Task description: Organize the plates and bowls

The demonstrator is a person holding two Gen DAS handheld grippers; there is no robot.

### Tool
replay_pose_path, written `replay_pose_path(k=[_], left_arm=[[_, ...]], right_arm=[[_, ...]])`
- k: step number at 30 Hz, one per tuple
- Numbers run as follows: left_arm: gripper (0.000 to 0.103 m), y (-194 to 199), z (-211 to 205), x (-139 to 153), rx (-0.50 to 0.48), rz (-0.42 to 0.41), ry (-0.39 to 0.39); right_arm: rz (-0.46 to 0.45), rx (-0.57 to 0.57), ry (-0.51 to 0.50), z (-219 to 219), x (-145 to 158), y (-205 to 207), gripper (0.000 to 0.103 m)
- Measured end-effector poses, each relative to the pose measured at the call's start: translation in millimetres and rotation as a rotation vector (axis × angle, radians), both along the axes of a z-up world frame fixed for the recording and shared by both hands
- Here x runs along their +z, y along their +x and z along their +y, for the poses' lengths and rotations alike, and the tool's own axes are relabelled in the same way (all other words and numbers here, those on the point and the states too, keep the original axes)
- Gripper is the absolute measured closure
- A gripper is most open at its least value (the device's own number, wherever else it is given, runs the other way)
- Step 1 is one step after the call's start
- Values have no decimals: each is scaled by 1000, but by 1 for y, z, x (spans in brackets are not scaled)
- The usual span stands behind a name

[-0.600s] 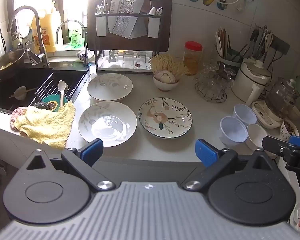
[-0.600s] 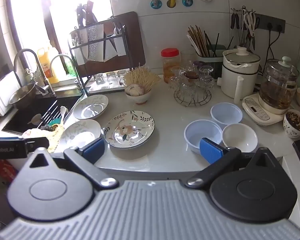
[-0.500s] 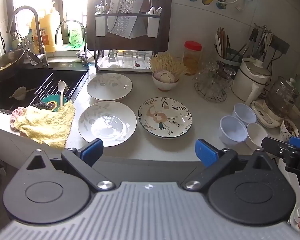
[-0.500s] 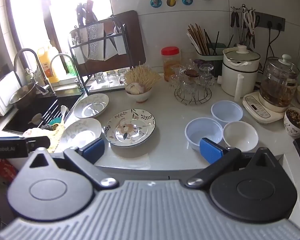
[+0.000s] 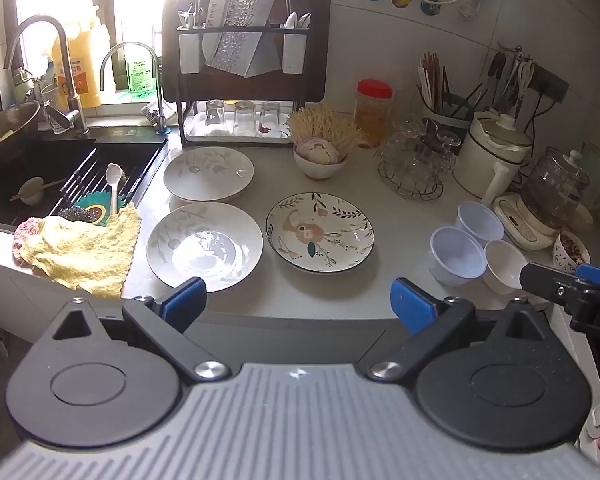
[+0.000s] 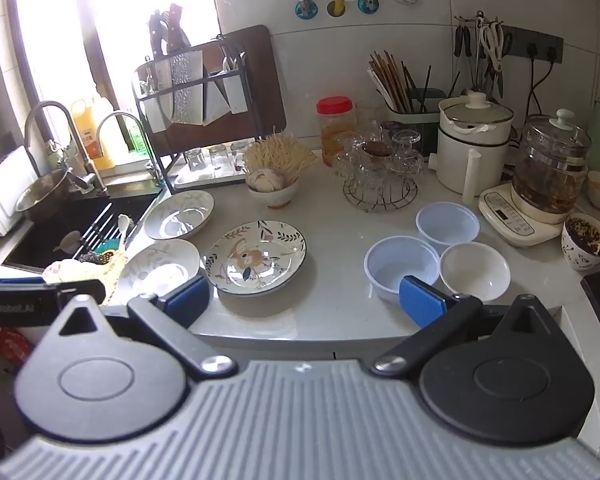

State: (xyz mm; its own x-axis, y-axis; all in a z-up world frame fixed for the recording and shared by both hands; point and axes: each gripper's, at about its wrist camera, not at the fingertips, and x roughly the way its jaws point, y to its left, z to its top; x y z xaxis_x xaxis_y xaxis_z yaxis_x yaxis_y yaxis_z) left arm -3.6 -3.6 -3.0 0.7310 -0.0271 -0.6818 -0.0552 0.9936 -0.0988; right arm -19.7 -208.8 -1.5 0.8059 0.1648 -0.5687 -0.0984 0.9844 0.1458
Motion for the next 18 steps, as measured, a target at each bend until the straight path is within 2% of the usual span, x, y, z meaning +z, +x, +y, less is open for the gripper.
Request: replay_pose_path(k=[18], left_arm=[[3,-2,2,-4,-22,-3,0]], right_arm=[[19,-22,5,0,-1,0,0]])
